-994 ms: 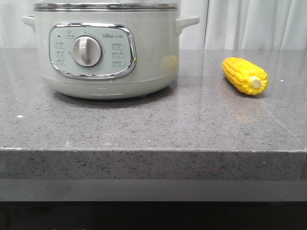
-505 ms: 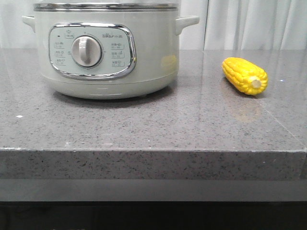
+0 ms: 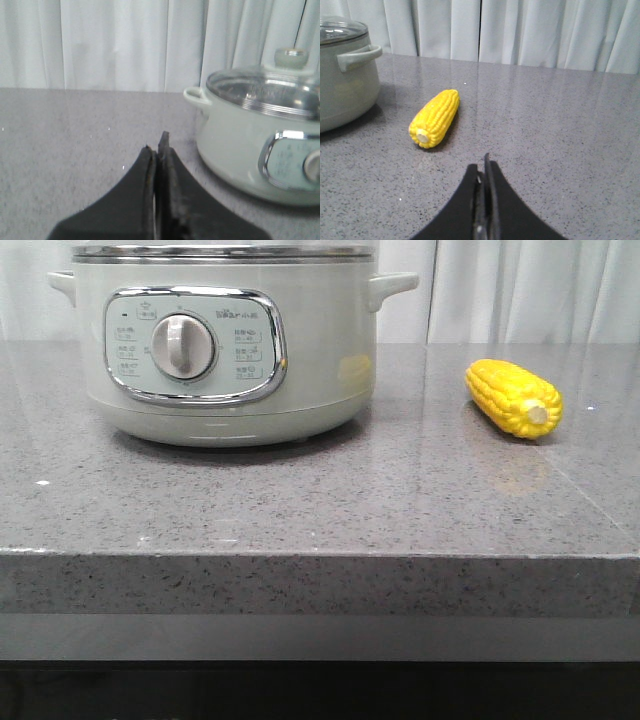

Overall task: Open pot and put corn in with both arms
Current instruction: 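Grasp the lid's round knob with the left gripper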

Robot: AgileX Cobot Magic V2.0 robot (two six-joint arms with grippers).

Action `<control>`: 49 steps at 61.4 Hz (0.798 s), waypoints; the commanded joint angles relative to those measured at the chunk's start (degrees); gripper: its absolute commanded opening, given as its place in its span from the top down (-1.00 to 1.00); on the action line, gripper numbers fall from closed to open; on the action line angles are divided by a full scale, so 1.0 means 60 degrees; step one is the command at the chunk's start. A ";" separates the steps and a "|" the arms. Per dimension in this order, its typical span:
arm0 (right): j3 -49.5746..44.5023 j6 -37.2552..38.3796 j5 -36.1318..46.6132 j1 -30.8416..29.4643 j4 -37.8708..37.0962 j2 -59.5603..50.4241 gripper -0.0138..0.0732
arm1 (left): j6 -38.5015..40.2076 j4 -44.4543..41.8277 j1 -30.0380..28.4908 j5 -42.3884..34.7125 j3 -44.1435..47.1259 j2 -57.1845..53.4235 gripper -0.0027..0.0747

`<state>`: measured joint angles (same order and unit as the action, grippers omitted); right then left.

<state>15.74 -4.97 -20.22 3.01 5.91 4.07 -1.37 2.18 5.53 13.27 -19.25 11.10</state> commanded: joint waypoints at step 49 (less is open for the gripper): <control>0.3041 -0.0063 0.0427 -0.0071 -0.0022 0.3303 -0.53 | 0.0079 0.0209 -0.0023 -0.0466 -0.3123 0.3800 -0.67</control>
<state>32.02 -5.07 -22.69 3.01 5.91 22.97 -1.27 2.34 5.53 15.09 -34.93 32.57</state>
